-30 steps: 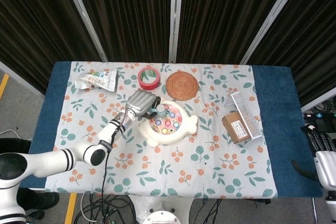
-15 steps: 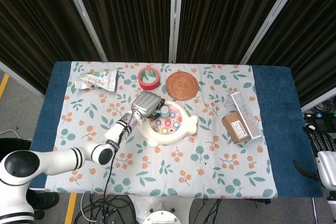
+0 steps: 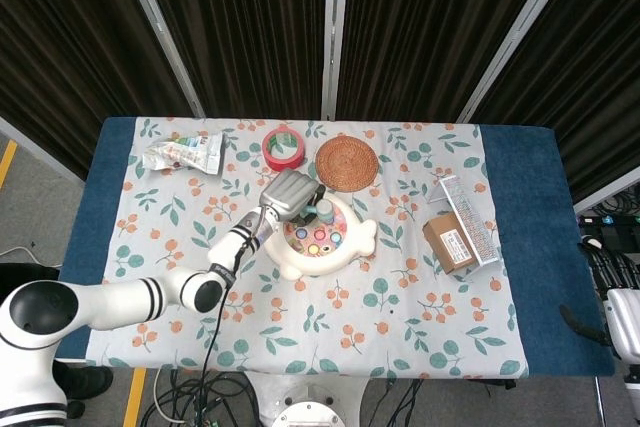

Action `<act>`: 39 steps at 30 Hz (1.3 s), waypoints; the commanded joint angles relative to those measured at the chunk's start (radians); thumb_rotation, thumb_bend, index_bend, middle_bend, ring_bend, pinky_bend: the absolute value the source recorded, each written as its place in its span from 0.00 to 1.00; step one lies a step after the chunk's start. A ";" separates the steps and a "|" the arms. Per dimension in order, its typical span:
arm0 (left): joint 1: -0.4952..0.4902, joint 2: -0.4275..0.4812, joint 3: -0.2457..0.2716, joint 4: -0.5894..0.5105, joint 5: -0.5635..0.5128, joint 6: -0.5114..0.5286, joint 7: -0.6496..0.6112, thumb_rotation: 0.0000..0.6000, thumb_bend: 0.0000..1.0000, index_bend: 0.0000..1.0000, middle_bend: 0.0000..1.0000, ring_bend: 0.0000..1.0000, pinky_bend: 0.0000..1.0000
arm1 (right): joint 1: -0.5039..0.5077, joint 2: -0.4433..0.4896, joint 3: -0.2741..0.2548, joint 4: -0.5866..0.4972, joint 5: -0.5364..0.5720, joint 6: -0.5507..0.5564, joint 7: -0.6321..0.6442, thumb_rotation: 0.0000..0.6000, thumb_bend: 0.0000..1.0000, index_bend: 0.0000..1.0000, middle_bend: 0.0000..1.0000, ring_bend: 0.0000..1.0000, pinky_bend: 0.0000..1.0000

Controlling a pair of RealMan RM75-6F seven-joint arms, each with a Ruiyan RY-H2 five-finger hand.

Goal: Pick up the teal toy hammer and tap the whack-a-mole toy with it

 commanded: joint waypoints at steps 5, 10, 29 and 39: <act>-0.044 -0.053 0.021 0.057 -0.058 -0.016 0.040 1.00 0.47 0.65 0.56 0.44 0.49 | -0.004 0.000 -0.001 0.005 0.005 -0.001 0.006 1.00 0.18 0.01 0.08 0.00 0.00; -0.055 -0.054 0.022 0.056 -0.070 -0.003 0.046 1.00 0.47 0.65 0.56 0.44 0.49 | -0.008 0.000 0.000 0.008 0.006 0.005 0.010 1.00 0.18 0.01 0.08 0.00 0.00; 0.198 0.168 0.106 -0.158 0.067 0.209 -0.083 1.00 0.48 0.65 0.56 0.44 0.46 | 0.009 -0.005 -0.001 0.011 -0.036 0.006 0.016 1.00 0.18 0.01 0.08 0.00 0.00; 0.295 0.125 0.157 -0.053 0.123 0.163 -0.175 1.00 0.47 0.64 0.55 0.43 0.44 | 0.013 -0.008 -0.005 0.010 -0.040 0.003 0.013 1.00 0.18 0.01 0.08 0.00 0.00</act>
